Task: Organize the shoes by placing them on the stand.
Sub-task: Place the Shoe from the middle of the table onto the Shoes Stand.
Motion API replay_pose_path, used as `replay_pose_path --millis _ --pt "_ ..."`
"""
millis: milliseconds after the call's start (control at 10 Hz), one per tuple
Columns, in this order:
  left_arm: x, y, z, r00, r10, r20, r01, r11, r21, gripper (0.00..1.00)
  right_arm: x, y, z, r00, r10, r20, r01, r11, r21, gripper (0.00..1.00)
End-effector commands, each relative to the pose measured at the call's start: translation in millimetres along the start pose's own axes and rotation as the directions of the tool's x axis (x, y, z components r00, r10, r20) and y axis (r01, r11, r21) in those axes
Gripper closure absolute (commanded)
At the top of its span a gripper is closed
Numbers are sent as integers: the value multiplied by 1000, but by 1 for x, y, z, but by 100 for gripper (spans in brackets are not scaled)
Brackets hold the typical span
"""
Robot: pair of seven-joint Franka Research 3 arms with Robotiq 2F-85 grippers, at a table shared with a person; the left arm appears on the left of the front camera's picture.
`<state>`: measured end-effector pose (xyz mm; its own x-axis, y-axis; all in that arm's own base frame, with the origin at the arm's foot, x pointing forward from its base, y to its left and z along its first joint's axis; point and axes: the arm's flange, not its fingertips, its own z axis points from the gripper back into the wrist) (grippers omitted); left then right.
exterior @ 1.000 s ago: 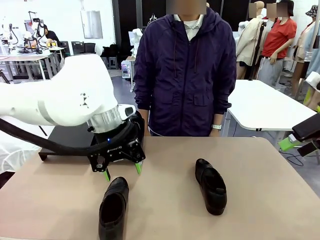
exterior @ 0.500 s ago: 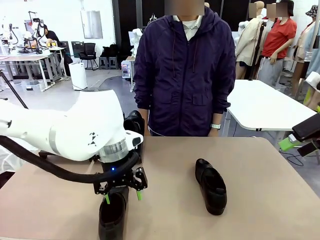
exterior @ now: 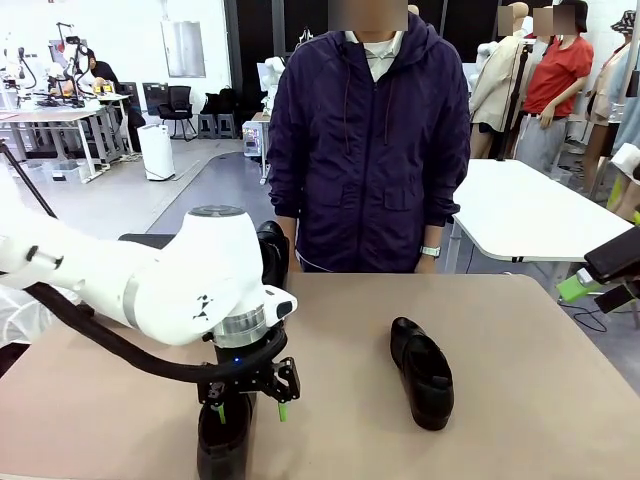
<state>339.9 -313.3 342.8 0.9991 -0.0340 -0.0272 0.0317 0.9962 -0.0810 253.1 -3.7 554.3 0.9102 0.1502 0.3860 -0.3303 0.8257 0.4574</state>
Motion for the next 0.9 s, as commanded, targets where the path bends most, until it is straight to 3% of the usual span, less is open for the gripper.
replay_pose_path --millis 0,100,200,800 --pt "6 -10 -2 999 24 22 -25 999 36 27 1 -1 1 1000 16 0 -16 1000 16 0" --pt "6 -10 -2 999 26 28 -28 998 51 87 1 -1 1 1000 16 0 -16 1000 16 0" --pt "6 -9 -3 999 31 31 -32 998 56 100 1 -1 1 1000 16 0 -16 1000 16 0" --pt "7 -3 -1 997 61 52 -67 990 120 100 1 -1 1 1000 16 0 -16 1000 16 0"
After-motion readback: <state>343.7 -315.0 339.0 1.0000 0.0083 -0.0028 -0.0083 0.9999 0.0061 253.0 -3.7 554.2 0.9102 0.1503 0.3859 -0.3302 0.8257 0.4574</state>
